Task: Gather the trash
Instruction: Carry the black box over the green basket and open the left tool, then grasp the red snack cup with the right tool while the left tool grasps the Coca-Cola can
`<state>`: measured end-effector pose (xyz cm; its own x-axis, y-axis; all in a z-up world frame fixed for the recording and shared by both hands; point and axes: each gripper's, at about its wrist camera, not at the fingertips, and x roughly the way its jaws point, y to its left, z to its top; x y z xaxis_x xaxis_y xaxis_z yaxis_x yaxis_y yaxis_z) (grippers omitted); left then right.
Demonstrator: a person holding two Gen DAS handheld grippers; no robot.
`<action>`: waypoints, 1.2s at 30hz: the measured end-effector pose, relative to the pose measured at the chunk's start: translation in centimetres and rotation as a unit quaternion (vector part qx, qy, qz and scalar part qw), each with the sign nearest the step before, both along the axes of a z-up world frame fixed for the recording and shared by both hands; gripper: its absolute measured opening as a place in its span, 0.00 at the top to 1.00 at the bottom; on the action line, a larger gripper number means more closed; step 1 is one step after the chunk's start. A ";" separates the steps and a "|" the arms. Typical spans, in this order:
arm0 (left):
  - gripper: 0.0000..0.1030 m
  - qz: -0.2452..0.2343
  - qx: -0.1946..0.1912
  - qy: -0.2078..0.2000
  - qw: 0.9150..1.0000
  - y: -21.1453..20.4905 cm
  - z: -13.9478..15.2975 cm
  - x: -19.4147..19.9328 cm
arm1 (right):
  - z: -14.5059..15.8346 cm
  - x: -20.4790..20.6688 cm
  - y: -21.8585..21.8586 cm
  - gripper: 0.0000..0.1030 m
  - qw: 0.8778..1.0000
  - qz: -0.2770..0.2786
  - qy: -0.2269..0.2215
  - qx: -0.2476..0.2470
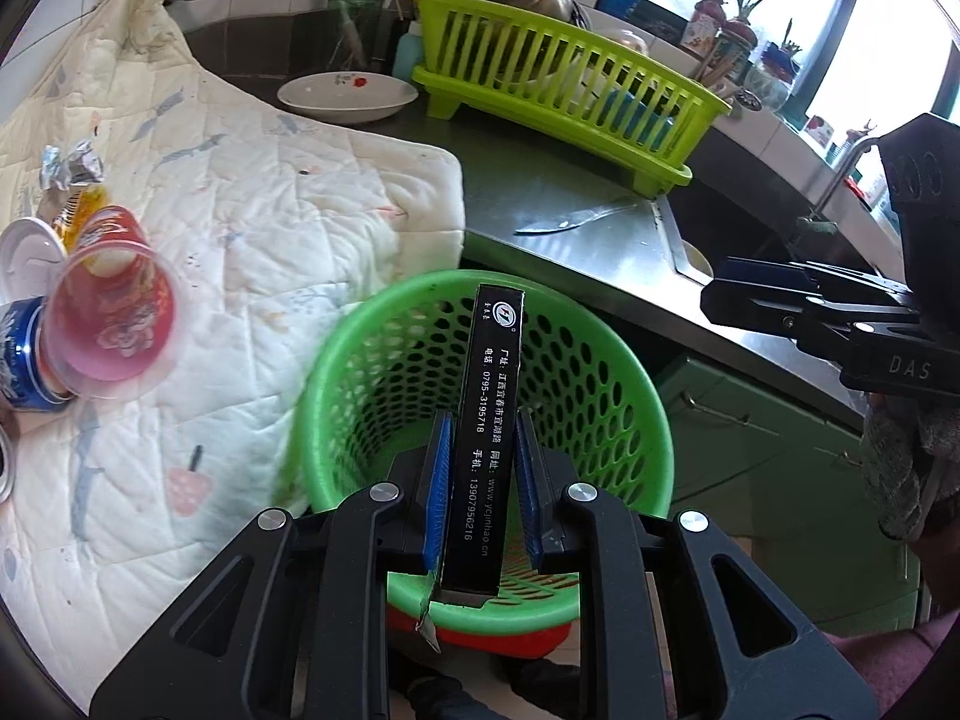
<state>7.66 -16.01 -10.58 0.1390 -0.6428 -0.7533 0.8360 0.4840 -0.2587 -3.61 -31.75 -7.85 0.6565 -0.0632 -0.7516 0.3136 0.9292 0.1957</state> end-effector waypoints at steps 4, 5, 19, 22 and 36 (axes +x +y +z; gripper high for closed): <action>0.78 0.000 -0.009 0.003 1.000 -0.9 -0.2 -0.9 | 0.0 -0.7 -0.4 0.44 1.000 -0.001 -0.001 0.001; 0.76 0.000 -0.013 0.001 1.000 -1.1 -0.2 -1.1 | 0.0 -0.8 -0.4 0.44 1.000 -0.001 -0.001 0.001; 0.55 0.065 -0.010 -0.009 0.998 2.2 1.0 -1.0 | 0.5 0.9 1.2 0.41 0.999 0.042 -0.011 0.004; 0.52 0.093 -0.005 -0.011 0.996 3.8 1.3 -0.3 | 0.7 1.9 1.9 0.39 0.998 0.056 -0.012 0.003; 0.40 0.237 -0.002 -0.025 0.971 12.7 3.1 3.8 | 2.0 9.9 7.5 0.39 0.989 0.150 -0.006 0.002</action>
<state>11.49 -3.29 -7.50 0.4561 -0.5000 -0.7362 0.5303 0.8170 -0.2264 6.32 -24.30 -5.87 0.6539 0.1385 -0.7438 0.0220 0.9792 0.2017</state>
